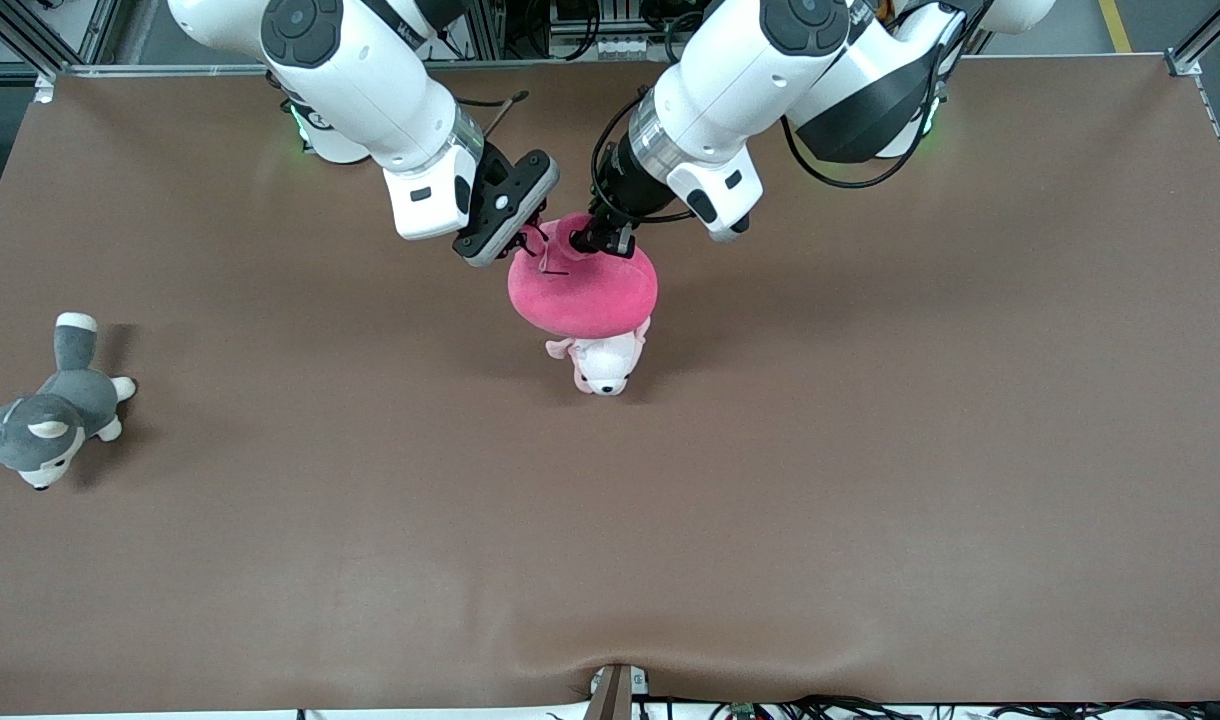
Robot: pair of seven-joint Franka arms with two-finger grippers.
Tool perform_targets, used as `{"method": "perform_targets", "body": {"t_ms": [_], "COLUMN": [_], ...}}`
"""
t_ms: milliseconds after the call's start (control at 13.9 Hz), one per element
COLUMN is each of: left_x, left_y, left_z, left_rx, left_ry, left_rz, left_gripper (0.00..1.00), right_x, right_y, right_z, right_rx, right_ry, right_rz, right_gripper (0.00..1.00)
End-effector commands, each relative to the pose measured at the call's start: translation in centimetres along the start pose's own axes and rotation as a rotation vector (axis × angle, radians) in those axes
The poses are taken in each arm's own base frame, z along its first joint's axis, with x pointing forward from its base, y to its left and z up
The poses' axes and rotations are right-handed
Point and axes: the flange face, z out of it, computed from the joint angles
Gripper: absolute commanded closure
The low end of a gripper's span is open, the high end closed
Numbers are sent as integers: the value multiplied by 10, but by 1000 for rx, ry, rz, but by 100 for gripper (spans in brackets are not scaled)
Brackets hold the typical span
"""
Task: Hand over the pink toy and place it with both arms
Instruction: 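Open the left gripper while the right gripper carries the pink toy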
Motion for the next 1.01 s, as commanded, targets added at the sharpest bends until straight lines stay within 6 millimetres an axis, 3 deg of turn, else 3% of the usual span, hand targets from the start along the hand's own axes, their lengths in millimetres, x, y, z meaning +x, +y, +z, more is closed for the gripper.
{"method": "perform_targets", "body": {"t_ms": [0,72,289,577,722,938], "left_x": [4,9,41,102,140,183], "left_y": [8,13,31,56,73,83], "left_z": [-14,-21,-57,-112,-132,-157], "left_rx": [-37,-46,-89,-47,-24,43], "left_ry": [8,10,76,140,159,202], "left_rz": [-16,-22,6,286,372,527], "left_gripper": [21,0,0,0,0,0], "right_x": [-7,-8,-16,-32,-46,-75], "right_y": [6,9,30,66,100,165], "right_z": [-7,-9,-15,-21,-29,-45], "right_rx": [-11,-12,-62,-114,-105,-87], "right_ry": [-29,-32,-65,-138,-164,-189], "right_rz": [10,10,17,29,27,7], "right_gripper": [100,100,100,100,100,100]}}
